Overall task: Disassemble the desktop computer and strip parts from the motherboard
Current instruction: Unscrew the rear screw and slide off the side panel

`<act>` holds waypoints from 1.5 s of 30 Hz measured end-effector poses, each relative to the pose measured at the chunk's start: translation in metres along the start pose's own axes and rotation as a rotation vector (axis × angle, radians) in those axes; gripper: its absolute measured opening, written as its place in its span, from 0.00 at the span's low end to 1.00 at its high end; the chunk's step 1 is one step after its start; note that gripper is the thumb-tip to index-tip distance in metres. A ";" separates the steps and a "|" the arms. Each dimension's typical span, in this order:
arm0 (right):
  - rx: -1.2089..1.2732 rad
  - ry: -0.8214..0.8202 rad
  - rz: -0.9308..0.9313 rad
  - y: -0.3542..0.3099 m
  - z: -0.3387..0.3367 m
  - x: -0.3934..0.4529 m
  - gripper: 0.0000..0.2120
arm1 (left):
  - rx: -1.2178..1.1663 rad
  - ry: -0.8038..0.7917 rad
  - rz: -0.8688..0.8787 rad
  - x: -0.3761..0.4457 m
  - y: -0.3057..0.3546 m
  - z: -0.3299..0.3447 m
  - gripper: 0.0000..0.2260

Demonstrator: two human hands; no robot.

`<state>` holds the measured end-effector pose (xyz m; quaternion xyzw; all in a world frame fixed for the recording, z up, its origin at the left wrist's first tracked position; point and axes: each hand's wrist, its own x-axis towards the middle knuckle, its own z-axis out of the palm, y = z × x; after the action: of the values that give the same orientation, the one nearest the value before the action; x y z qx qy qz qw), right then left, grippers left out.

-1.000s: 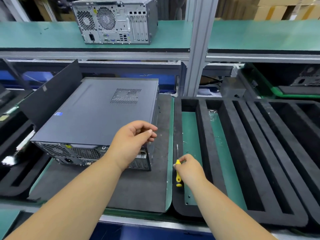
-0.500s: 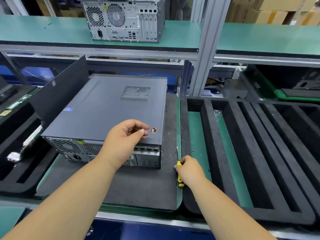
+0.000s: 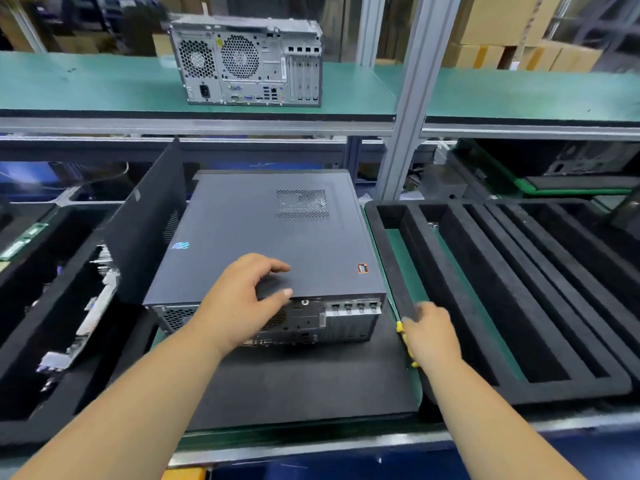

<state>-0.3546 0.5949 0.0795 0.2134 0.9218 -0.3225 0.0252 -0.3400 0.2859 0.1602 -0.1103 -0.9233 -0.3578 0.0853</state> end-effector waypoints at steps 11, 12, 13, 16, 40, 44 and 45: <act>-0.288 -0.069 -0.964 -0.129 0.003 -0.059 0.37 | 0.641 -0.120 0.106 0.001 -0.054 -0.017 0.45; -0.414 -0.109 -0.998 -0.131 0.011 -0.058 0.44 | 0.660 -0.129 0.101 0.001 -0.057 -0.015 0.45; -0.511 -0.121 -1.006 -0.132 0.019 -0.055 0.48 | 0.677 -0.130 0.101 0.000 -0.059 -0.013 0.45; -0.640 -0.050 -0.986 -0.131 0.035 -0.047 0.48 | 0.699 -0.098 0.112 -0.002 -0.063 -0.008 0.44; -0.592 0.048 -0.965 -0.123 0.047 -0.051 0.39 | 0.722 -0.046 0.121 -0.005 -0.067 -0.004 0.40; -0.571 0.099 -0.976 -0.123 0.046 -0.053 0.38 | 0.727 -0.050 0.114 -0.004 -0.068 -0.003 0.40; -0.567 0.114 -0.983 -0.123 0.046 -0.053 0.38 | 0.727 -0.050 0.111 -0.004 -0.068 -0.003 0.40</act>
<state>-0.3606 0.4607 0.1246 -0.2384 0.9633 -0.0241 -0.1212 -0.3540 0.2339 0.1181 -0.1313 -0.9846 0.0013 0.1158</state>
